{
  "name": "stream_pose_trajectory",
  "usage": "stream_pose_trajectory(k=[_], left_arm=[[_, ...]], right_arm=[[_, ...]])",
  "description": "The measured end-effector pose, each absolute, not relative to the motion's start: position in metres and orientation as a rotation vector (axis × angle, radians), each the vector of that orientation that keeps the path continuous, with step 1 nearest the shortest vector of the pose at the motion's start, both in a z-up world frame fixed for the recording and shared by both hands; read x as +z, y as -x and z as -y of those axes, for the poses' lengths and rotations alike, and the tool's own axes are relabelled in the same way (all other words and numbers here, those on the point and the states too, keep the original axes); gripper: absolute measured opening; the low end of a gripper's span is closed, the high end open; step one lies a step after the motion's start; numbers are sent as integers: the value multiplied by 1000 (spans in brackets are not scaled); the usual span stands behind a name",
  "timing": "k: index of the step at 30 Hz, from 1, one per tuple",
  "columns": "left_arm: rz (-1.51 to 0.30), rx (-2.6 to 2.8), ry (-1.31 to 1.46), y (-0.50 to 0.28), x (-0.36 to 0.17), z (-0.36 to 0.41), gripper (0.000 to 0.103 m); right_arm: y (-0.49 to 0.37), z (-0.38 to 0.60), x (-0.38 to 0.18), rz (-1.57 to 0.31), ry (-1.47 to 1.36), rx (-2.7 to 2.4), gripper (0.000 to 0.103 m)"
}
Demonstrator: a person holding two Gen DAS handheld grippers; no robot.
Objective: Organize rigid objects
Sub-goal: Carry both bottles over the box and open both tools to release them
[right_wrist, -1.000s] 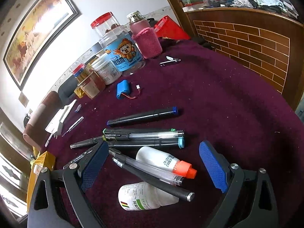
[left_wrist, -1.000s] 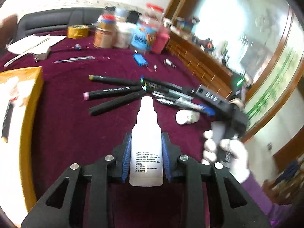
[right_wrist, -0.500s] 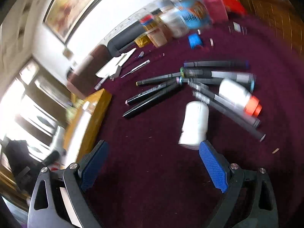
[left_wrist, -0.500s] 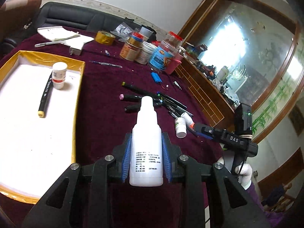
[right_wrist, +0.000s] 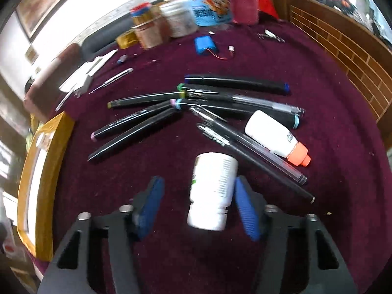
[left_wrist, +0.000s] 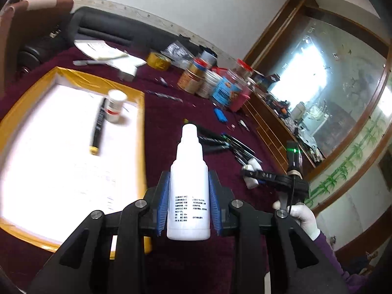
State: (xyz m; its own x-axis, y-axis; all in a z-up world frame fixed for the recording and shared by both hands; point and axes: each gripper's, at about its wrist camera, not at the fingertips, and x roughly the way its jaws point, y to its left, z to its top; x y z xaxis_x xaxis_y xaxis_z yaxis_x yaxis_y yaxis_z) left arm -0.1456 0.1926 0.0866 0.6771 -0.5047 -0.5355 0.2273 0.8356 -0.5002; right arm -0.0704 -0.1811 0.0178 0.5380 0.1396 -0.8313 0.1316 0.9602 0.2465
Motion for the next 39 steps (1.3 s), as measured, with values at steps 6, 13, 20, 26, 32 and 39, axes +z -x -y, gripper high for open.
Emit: stream_pose_trajectory(k=[6,13,20,26,32,39], left_arm=[[-681,-343,435,142,99,-235,27],[-687,-222,366,119,108,-275,27],[-762,-165,319,53,97,-291,27],[-874,-143,403,-6,57,-310,27],[-927,-121,440,-37,33,-319,27],[-954,-90,509,-49,17,-337,27]], right_arm=[[81,188,18,-1015,-327,35,30],[95,153,62,-959,-377,248,30],[72,51,90,-980,-339,492,30],[34,-47,82,-1049,-325,613,30],[3,-113,68,-1076,-300,629,30],[-28,-150,50,-1110,-270,601,30]])
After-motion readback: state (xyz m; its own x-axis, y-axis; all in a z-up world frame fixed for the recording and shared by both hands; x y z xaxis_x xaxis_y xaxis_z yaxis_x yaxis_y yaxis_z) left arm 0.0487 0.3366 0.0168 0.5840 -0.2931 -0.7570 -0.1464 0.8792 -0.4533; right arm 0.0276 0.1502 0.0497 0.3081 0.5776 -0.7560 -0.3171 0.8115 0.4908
